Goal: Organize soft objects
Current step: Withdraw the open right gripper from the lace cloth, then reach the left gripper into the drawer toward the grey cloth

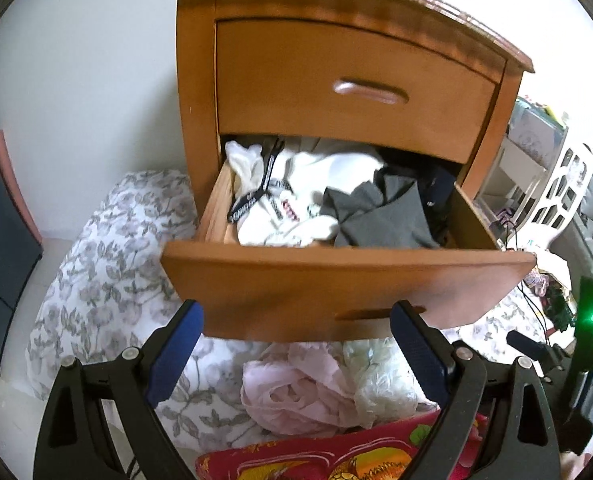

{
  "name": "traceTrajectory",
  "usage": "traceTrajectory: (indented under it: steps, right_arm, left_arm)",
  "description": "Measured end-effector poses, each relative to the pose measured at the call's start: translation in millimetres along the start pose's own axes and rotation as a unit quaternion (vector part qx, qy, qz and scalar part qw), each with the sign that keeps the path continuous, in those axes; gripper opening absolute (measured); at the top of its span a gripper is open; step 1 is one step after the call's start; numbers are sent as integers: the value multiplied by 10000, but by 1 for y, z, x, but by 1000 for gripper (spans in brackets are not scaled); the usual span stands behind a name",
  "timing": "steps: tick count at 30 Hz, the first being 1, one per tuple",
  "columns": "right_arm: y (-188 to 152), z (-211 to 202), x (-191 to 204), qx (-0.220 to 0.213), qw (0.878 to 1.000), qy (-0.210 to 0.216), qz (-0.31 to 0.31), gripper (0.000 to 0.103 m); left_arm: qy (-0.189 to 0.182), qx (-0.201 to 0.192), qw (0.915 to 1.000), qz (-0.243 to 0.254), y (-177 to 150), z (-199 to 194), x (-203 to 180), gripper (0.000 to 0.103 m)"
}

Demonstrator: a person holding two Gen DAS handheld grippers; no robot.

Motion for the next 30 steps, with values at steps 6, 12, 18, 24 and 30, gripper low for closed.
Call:
traceTrajectory:
  steps: [6, 12, 18, 24, 30]
  right_arm:
    - [0, -1, 0, -31, 10000, 7, 13, 103]
    - [1, -3, -1, -81, 10000, 0, 33, 103]
    - [0, -2, 0, -54, 10000, 31, 45, 103]
    - [-1, 1, -1, 4, 9999, 66, 101, 103]
    - [-2, 1, -1, 12, 9999, 84, 119, 103]
  left_arm:
    - [-12, -132, 9999, -24, 37, -5, 9, 94]
    - [-100, -52, 9997, -209, 71, 7, 24, 94]
    - [75, 343, 9993, -122, 89, 41, 33, 94]
    - [-63, 971, 9943, -432, 97, 79, 39, 94]
    - [-124, 1692, 9805, -988, 86, 117, 42, 94]
Point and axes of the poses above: each gripper's, at about its wrist camera, not at the fingertips, and z roughly the way its jaws point, x to its left, y to its top, the point moved 5 cm from there along z, roughly the way its jaws point, and after that the axes turned 14 degrees about -x, right-handed, at the moved point
